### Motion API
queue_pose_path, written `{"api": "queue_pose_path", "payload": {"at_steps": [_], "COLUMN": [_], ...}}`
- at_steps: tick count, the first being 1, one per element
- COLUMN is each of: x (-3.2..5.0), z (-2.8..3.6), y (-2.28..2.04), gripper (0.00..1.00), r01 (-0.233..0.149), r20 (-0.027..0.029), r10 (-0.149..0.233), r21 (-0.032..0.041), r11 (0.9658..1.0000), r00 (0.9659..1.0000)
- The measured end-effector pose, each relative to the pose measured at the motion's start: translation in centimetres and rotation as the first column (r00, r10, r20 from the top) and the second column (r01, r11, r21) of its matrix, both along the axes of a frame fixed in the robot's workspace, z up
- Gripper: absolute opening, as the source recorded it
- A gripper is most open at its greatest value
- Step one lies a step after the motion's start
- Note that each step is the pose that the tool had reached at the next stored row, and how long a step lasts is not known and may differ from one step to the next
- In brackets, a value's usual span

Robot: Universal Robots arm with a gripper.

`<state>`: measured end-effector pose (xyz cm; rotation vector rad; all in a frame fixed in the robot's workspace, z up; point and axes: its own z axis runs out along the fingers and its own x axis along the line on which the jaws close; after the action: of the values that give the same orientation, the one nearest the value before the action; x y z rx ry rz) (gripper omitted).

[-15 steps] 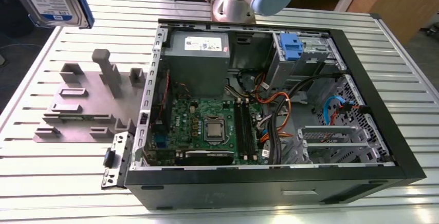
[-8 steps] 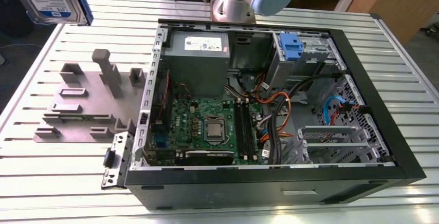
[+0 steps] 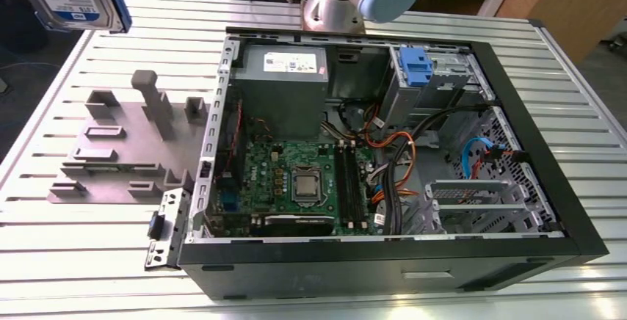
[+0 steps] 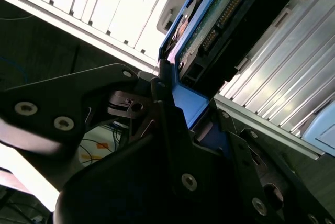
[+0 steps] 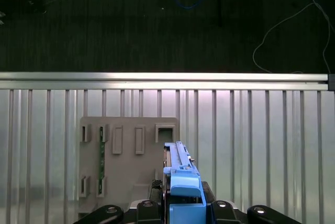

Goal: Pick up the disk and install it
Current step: 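Pick up the disk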

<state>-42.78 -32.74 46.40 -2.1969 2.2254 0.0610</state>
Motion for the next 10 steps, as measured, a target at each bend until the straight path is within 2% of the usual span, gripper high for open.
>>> {"api": "queue_pose_path", "payload": {"at_steps": [10], "x": [0.00], "z": [0.77], "y": [0.00], "gripper": [0.36], "r01": [0.000], "r20": [-0.0001], "r10": [0.000], "r21": [0.0047], "r11": [1.0000], "r00": [1.0000]}}
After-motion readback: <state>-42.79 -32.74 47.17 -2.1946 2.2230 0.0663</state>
